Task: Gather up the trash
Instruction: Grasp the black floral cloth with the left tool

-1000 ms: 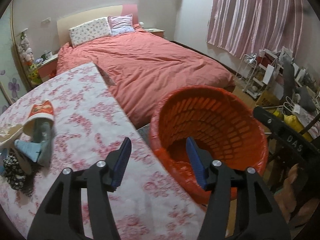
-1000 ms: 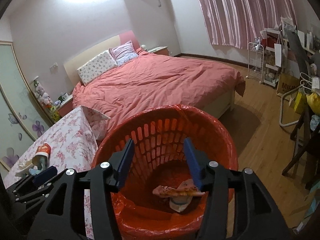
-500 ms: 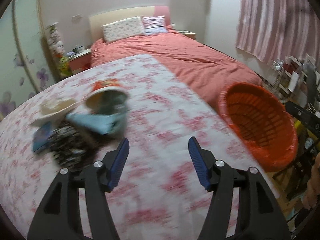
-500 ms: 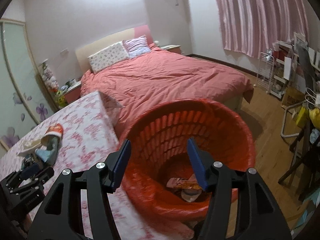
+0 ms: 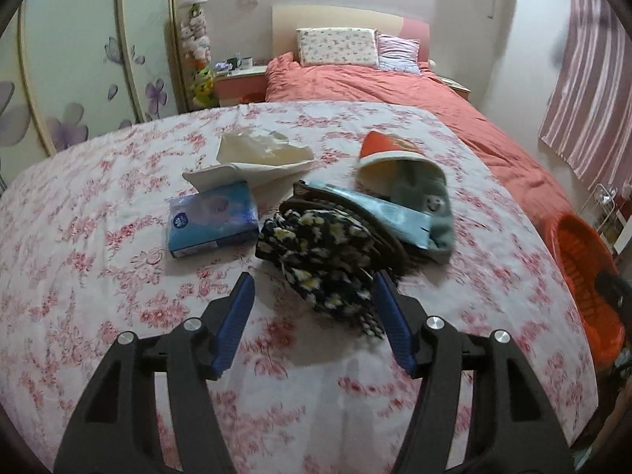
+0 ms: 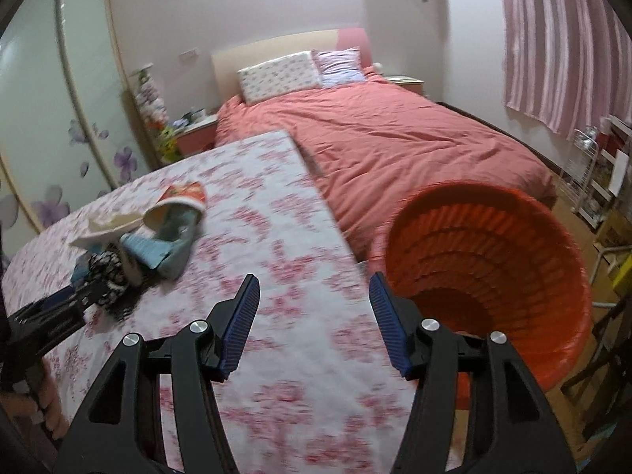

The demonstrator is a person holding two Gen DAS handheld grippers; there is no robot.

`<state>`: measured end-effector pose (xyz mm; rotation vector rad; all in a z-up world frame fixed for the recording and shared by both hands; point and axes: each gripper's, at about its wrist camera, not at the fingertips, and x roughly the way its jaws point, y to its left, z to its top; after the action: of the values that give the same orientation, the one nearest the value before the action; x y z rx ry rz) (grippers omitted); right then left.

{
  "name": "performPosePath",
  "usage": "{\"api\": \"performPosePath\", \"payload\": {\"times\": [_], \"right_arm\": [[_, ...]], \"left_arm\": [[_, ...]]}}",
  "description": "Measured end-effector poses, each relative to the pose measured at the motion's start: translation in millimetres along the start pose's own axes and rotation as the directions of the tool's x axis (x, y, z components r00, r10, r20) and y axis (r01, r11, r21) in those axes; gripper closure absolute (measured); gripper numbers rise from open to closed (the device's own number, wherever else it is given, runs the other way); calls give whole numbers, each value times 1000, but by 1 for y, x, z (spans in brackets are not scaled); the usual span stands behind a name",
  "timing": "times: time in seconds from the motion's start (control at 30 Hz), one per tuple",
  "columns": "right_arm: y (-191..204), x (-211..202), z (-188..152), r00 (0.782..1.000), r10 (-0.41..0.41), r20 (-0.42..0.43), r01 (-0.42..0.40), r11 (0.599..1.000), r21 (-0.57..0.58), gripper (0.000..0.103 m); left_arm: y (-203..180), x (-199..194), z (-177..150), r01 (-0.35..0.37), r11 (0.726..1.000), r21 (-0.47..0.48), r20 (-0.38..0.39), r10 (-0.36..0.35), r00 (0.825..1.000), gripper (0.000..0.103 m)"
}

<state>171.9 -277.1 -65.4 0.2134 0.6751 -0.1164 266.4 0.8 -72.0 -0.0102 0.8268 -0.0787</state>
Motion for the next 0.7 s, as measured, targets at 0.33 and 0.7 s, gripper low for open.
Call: {"api": "performPosePath", "payload": {"times": [0.33, 0.7], "right_arm": [[45, 12, -4, 999, 32, -40, -34, 997, -70, 45], [98, 35, -7, 986, 125, -111, -137, 984, -114, 47]], "left_arm": [[2, 30, 13, 50, 997, -52, -37, -52, 998, 80], [66, -17, -5, 34, 997, -66, 18, -33, 999, 87]]}}
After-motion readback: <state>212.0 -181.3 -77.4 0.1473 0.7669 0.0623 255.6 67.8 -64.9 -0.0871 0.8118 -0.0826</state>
